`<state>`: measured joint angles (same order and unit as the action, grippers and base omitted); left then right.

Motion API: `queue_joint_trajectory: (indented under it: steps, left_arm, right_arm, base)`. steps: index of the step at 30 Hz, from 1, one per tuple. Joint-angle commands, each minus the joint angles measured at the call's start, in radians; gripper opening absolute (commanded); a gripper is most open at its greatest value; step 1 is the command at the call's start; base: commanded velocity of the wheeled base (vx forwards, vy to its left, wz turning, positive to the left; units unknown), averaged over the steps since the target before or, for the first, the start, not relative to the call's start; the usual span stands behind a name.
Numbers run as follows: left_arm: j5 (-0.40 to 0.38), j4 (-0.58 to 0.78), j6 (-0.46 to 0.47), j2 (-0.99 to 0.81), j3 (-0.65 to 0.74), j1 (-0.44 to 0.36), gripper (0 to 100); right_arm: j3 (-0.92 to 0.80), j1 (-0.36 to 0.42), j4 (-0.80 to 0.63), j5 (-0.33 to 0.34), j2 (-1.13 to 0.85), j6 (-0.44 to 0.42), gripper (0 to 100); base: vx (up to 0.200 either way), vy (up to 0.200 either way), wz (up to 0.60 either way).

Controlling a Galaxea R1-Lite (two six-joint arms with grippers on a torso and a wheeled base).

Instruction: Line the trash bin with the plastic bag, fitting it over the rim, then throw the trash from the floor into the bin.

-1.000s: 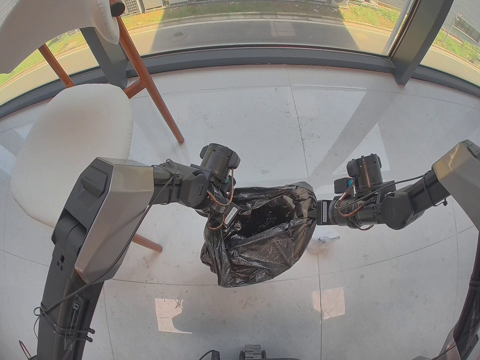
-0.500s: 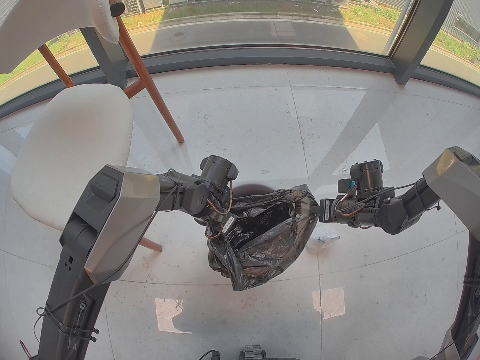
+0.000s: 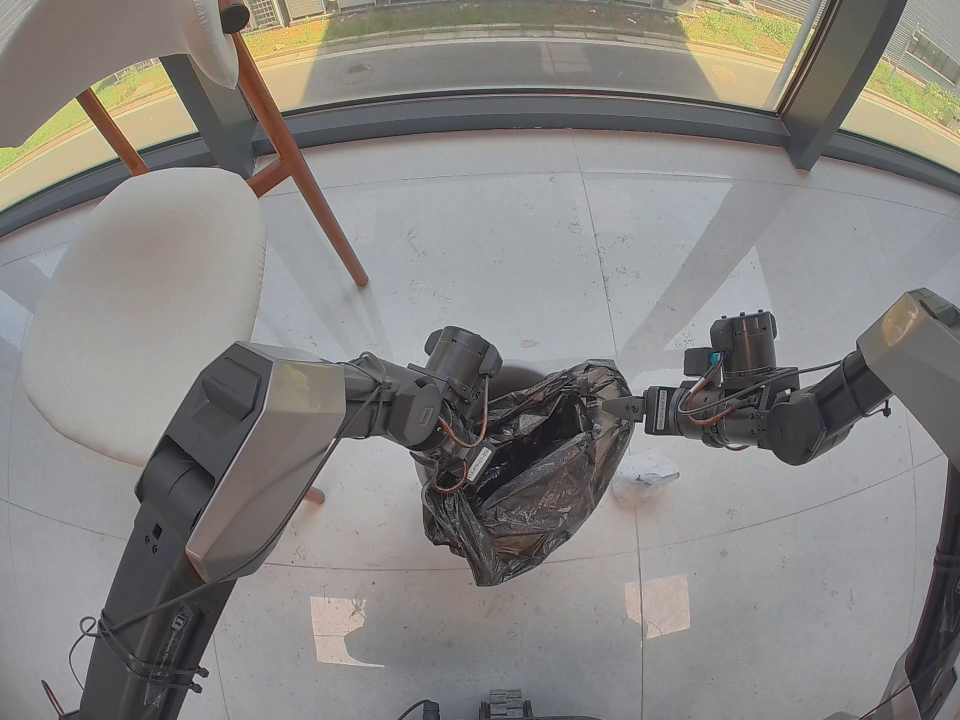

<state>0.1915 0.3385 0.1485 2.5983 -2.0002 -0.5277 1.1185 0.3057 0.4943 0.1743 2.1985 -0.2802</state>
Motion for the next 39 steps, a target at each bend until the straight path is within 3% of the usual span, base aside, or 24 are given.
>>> queue_joint_trajectory:
  steps: [1,12,24,25,39]
  left_arm:
    - [0.000,0.013,-0.015,0.011,0.000,-0.017,0]
    - [0.008,0.191,-0.037,0.025,0.000,-0.046,0]
    - [-0.004,-0.093,-0.052,0.023,0.000,-0.066,0]
    - [-0.003,-0.099,-0.050,0.019,0.000,-0.066,100]
    - [0.008,-0.158,-0.049,-0.093,0.000,-0.083,100]
  right_arm:
    - [-0.008,0.006,0.001,0.001,-0.005,-0.001,100]
    - [-0.005,0.001,0.001,0.001,-0.006,0.001,100]
    - [-0.051,-0.002,0.125,-0.002,-0.006,0.001,100]
    - [-0.055,-0.002,0.133,-0.002,-0.006,0.001,100]
    - [-0.074,-0.002,0.136,-0.006,-0.019,0.003,100]
  base:
    - [0.000,0.000,0.00]
    - [0.000,0.000,0.00]
    - [0.000,0.000,0.00]
    - [0.000,0.000,0.00]
    - [0.000,0.000,0.00]
